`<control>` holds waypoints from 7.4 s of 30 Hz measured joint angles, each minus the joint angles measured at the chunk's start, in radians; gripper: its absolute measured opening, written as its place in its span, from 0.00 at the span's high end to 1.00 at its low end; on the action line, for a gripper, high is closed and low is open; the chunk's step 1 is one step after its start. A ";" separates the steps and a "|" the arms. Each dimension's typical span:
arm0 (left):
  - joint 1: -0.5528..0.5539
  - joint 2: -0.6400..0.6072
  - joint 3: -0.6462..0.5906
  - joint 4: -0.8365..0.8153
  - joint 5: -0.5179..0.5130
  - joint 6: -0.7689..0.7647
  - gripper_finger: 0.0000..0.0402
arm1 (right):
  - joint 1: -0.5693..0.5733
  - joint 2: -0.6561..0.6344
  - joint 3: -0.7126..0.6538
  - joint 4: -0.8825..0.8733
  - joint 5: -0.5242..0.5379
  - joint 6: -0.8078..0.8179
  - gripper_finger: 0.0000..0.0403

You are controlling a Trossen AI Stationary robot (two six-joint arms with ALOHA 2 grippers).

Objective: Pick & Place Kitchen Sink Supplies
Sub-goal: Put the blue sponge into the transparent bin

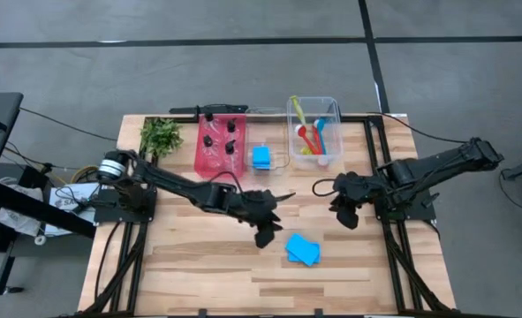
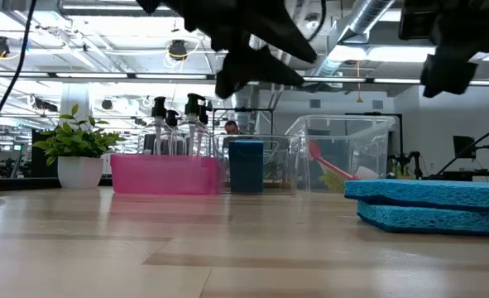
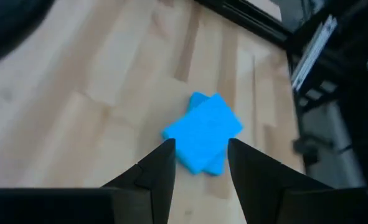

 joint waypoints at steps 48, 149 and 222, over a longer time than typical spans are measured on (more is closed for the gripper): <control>-0.073 0.425 0.046 0.376 -0.024 -0.595 0.82 | 0.305 0.043 0.000 -0.006 0.245 0.296 0.75; 0.442 -0.391 -0.317 0.167 -0.491 0.038 0.75 | 0.354 0.140 0.000 0.372 0.501 -0.299 0.75; -0.168 0.341 -0.018 0.558 -0.334 0.209 0.63 | 0.659 0.142 0.000 0.415 0.587 -0.026 0.75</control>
